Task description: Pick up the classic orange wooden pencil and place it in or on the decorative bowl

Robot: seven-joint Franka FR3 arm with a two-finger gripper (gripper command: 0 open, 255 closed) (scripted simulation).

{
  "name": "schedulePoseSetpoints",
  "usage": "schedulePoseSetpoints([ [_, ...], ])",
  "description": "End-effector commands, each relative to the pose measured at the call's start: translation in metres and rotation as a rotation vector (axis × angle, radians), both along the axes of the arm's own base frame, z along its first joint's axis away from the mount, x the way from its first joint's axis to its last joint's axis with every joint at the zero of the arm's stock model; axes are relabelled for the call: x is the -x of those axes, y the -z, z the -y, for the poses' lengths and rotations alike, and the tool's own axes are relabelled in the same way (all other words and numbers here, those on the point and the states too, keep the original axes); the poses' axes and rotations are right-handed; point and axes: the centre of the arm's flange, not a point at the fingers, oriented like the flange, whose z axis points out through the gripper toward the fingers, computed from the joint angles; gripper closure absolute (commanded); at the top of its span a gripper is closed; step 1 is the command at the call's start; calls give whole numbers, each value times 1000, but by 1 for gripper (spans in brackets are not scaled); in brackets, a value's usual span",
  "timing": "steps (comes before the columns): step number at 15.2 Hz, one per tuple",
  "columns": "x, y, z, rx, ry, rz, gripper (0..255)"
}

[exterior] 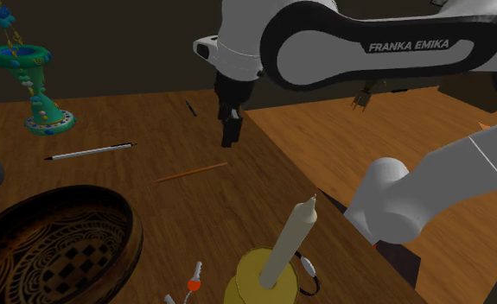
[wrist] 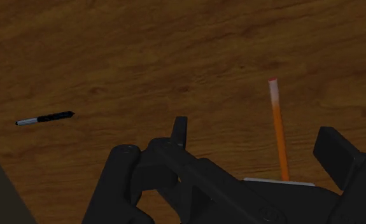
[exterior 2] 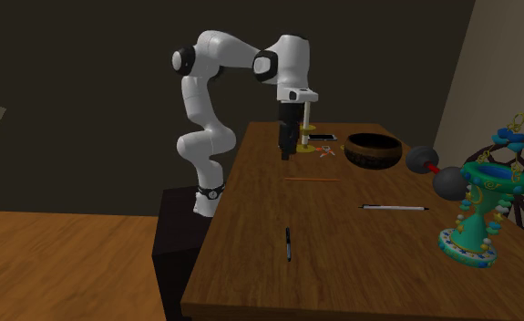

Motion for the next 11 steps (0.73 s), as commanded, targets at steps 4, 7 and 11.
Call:
schedulePoseSetpoints([
  [4, 18, 32, -59, 69, -254, 22, 0],
  [7, 20, 48, -67, 80, -294, 26, 0],
  [11, 16, 69, -65, 80, -294, 26, 0],
])
